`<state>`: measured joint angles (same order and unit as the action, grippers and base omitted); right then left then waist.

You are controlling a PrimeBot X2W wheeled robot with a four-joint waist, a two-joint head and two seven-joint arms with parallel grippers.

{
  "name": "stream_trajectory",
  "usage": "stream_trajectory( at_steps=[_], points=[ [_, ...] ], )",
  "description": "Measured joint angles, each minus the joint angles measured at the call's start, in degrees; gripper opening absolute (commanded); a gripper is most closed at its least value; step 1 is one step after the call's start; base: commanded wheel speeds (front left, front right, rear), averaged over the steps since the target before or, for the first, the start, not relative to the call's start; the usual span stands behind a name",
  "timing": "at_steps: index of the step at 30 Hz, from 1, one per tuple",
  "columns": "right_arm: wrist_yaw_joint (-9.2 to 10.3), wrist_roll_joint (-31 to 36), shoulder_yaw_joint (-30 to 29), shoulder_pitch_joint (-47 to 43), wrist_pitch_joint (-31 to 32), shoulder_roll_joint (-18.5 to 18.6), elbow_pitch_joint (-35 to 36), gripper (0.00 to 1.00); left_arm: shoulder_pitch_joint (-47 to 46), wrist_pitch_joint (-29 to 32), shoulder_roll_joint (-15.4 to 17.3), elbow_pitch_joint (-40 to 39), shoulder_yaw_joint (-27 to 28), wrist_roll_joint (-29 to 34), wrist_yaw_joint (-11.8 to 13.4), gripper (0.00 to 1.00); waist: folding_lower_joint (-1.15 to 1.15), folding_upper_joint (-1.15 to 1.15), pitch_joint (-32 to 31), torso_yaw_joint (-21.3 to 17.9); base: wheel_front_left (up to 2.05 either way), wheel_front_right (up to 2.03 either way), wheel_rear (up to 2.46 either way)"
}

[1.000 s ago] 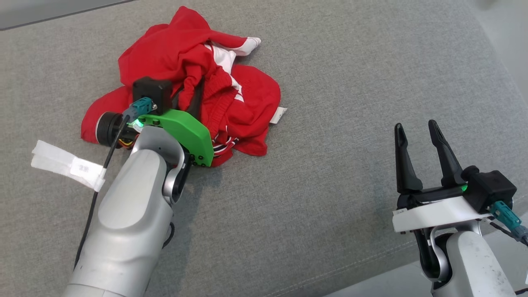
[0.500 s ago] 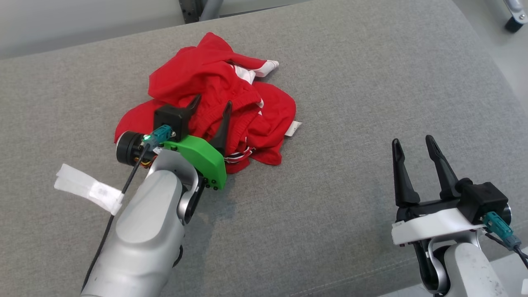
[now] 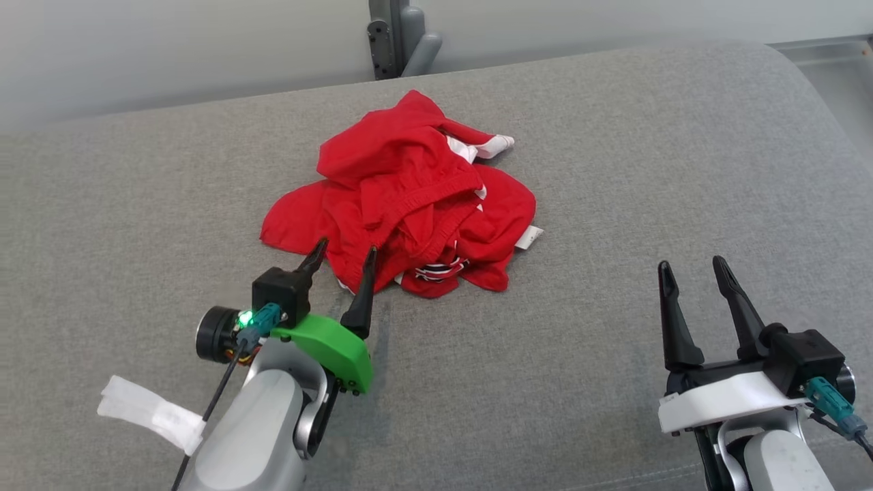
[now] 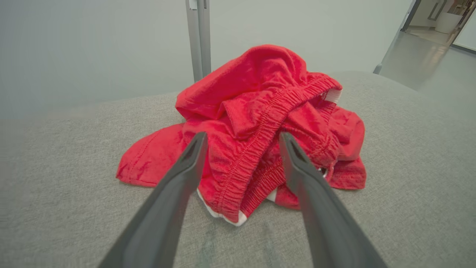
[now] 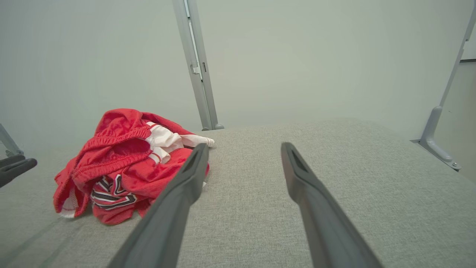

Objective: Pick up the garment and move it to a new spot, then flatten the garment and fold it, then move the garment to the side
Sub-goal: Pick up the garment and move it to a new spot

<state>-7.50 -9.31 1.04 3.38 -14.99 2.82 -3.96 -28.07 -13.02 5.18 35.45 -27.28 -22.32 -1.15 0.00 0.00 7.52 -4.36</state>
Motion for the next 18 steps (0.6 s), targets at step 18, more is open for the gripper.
stream_trajectory(
  at_steps=[18],
  points=[
    [0.00,0.48,0.58,-0.43,0.00,-0.02,0.24,1.00,3.54,4.71,0.47,-1.98,-3.26,0.31,1.82,1.00,0.00,0.00,-1.46,3.08,0.00,0.00,0.00]
  ],
)
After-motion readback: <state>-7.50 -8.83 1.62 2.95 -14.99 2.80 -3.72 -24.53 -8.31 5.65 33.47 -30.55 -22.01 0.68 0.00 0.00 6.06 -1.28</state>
